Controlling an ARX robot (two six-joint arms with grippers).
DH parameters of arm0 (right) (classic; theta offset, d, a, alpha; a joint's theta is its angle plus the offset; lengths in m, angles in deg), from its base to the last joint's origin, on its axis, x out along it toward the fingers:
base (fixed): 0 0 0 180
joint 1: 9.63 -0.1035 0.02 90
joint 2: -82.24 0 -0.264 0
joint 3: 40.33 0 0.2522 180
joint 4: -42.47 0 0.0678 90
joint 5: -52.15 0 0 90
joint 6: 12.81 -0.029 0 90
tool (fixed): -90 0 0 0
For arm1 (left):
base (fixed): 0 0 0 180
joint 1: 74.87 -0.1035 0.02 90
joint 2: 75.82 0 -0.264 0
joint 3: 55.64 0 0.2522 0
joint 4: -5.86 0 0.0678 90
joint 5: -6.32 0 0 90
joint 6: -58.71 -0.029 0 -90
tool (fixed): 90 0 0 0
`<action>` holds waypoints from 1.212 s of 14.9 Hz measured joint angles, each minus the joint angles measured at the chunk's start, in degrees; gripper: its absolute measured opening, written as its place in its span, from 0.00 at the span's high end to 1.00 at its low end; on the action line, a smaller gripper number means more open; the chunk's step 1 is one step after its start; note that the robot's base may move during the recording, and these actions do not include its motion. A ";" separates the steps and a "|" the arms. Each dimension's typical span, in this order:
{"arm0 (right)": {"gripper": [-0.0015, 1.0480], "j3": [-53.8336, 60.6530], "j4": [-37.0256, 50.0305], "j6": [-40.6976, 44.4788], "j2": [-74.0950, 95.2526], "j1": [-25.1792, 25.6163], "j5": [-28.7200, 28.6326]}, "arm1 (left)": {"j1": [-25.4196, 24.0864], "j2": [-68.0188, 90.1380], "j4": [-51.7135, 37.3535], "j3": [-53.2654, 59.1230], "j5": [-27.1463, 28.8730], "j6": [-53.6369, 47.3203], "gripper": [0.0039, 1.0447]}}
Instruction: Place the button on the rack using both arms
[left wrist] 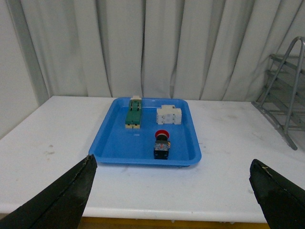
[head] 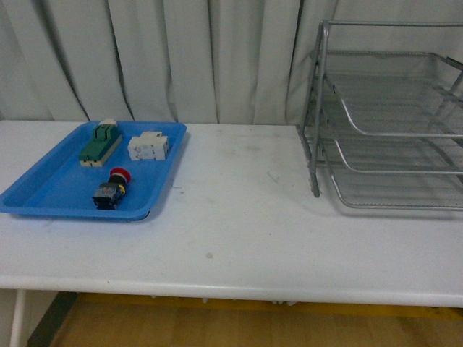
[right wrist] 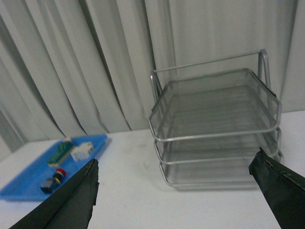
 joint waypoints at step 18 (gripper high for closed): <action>0.06 -40.06 52.87 -71.69 109.28 2.89 -5.11 | 0.00 0.00 0.02 0.00 -0.02 -0.02 0.06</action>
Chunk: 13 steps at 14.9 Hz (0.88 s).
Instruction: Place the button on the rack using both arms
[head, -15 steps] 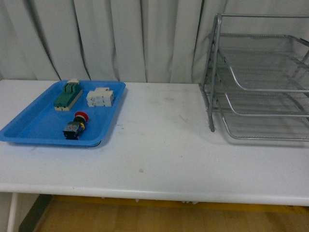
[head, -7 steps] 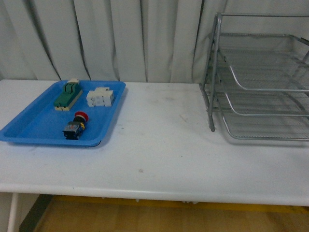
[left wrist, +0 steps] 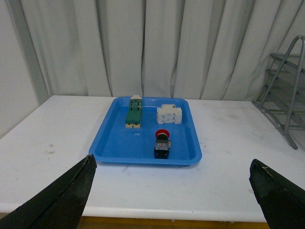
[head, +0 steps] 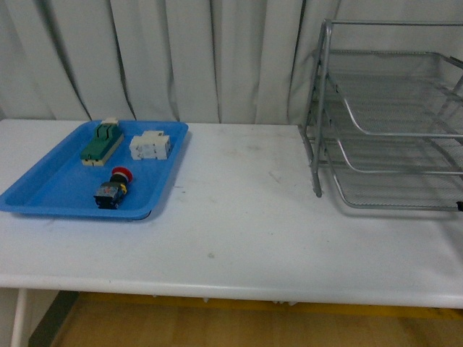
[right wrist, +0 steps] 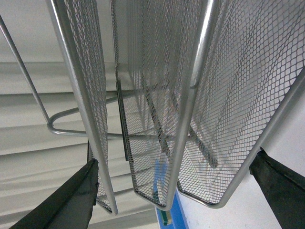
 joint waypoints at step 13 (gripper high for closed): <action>0.46 -9.49 -0.04 2.14 6.80 -0.13 1.46 | 0.00 0.00 0.00 0.00 0.00 0.00 0.06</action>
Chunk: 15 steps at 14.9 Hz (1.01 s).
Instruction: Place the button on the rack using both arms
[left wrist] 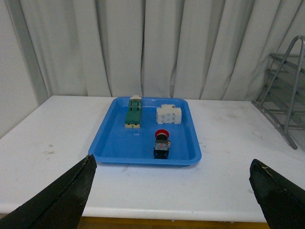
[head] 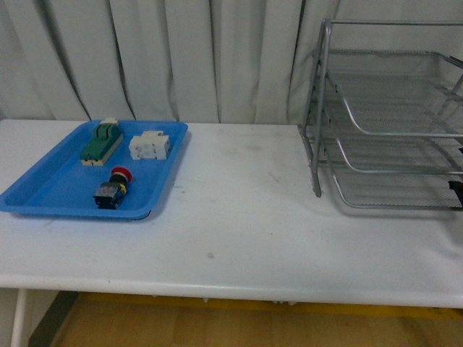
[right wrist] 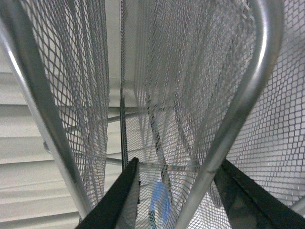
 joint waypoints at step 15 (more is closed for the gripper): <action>0.96 12.39 3.06 -1.44 -1.66 3.41 -2.58 | 0.00 0.00 -0.02 0.00 0.00 0.00 0.06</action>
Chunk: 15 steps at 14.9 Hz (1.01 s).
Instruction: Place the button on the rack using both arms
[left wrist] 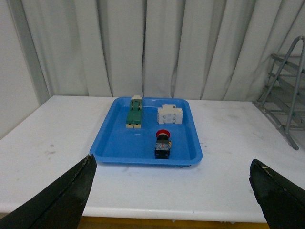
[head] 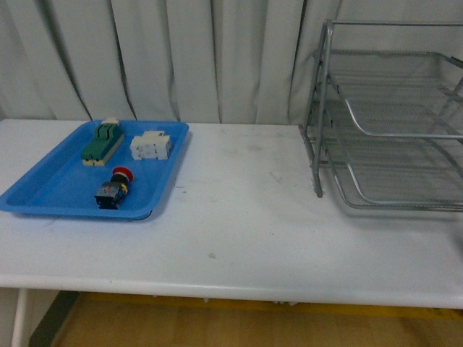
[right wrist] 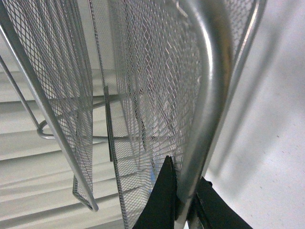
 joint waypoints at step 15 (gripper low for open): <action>0.07 17.33 -2.84 7.58 -20.96 5.79 -4.07 | 0.00 0.00 0.00 0.00 0.00 0.00 0.06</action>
